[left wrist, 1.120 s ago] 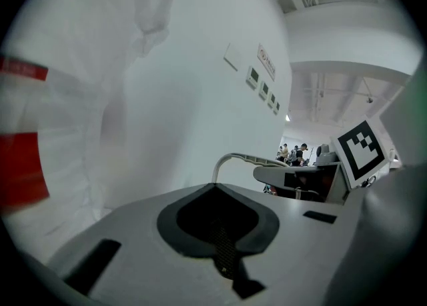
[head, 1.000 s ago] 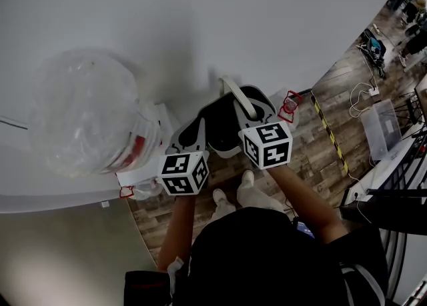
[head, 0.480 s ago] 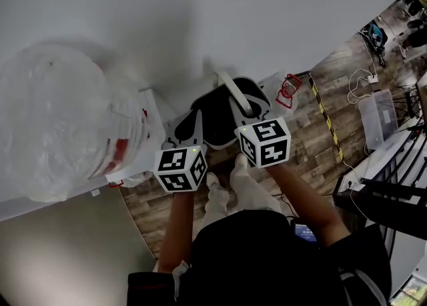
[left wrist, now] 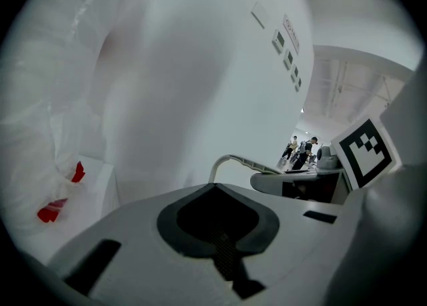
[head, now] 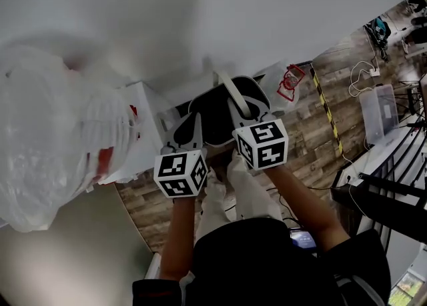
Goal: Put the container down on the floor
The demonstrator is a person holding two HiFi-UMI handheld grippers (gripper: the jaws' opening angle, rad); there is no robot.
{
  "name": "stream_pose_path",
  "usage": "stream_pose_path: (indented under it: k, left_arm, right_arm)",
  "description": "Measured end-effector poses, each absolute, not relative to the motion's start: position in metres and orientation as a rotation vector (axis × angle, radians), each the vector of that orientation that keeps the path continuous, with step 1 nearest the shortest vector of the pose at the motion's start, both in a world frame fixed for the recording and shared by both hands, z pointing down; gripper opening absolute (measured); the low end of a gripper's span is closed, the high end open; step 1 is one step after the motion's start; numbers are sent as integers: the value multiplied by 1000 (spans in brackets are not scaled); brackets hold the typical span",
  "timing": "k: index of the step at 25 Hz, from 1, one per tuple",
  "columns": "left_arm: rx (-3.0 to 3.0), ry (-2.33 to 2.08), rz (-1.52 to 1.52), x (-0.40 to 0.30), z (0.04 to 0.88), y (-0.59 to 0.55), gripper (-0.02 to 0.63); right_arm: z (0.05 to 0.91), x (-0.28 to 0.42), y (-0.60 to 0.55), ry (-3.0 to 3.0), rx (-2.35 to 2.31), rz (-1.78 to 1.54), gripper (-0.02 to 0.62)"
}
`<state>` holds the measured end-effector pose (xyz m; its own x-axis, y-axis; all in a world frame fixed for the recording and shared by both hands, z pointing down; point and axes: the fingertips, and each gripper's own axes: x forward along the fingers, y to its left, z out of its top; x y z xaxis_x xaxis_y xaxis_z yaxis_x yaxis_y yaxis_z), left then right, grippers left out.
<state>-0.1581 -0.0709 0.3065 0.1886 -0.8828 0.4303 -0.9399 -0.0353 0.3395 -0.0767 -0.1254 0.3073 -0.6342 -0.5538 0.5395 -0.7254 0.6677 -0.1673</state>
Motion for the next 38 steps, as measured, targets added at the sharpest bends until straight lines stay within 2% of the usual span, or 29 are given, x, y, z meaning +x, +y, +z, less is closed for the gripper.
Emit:
stream_pose_path:
  k: [38]
  left_arm:
    - [1731, -1580, 252, -151, 514, -61, 14]
  right_arm:
    - [521, -73, -122, -2232, 1004, 741, 31]
